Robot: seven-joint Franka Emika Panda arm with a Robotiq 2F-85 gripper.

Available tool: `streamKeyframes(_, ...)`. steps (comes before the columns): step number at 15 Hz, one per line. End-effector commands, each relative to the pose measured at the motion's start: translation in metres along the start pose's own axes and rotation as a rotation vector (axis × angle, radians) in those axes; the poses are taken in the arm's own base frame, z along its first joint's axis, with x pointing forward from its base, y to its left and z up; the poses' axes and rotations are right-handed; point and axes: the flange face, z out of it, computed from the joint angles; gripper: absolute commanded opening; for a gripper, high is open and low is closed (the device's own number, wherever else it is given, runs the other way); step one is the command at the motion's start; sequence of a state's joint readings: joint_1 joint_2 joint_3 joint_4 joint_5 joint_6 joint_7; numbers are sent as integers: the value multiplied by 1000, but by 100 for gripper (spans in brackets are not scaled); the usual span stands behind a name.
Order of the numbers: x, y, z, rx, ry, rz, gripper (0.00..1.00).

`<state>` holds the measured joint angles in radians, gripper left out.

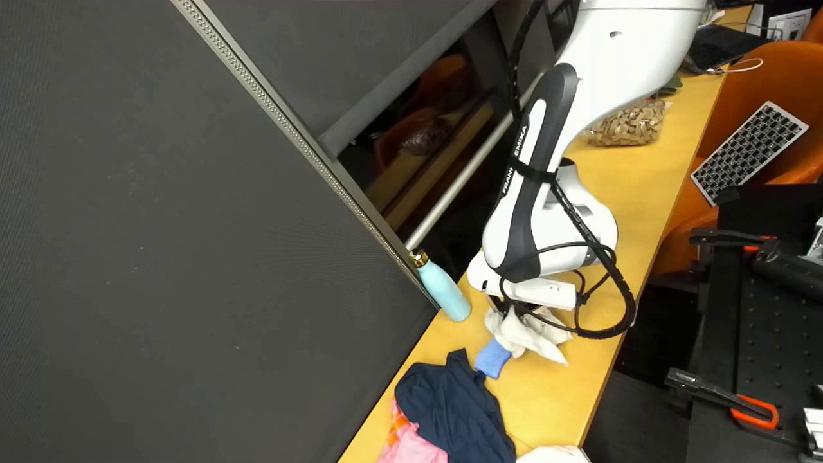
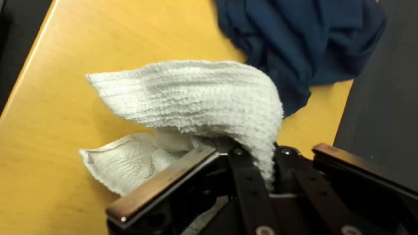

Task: Move the white plate to the right and then use the white towel to wipe the table

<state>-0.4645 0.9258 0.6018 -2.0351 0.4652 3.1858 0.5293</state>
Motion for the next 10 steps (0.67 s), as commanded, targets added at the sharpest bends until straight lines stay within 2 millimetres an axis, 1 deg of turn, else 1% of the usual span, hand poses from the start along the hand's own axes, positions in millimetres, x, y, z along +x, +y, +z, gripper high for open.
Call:
streamKeyframes(1, -32, -15, 17, 22, -204, 7, 4)
streamKeyframes(3, -45, -15, 36, -26, -272, 2, 4)
streamKeyframes(4, -48, -14, 46, -59, -296, -1, 4)
streamKeyframes(6, -55, -19, 65, -116, -304, -17, 4)
streamKeyframes(9, -51, -36, 88, -175, -239, -89, 4)
streamKeyframes(10, -46, -39, 95, -198, -215, -100, 4)
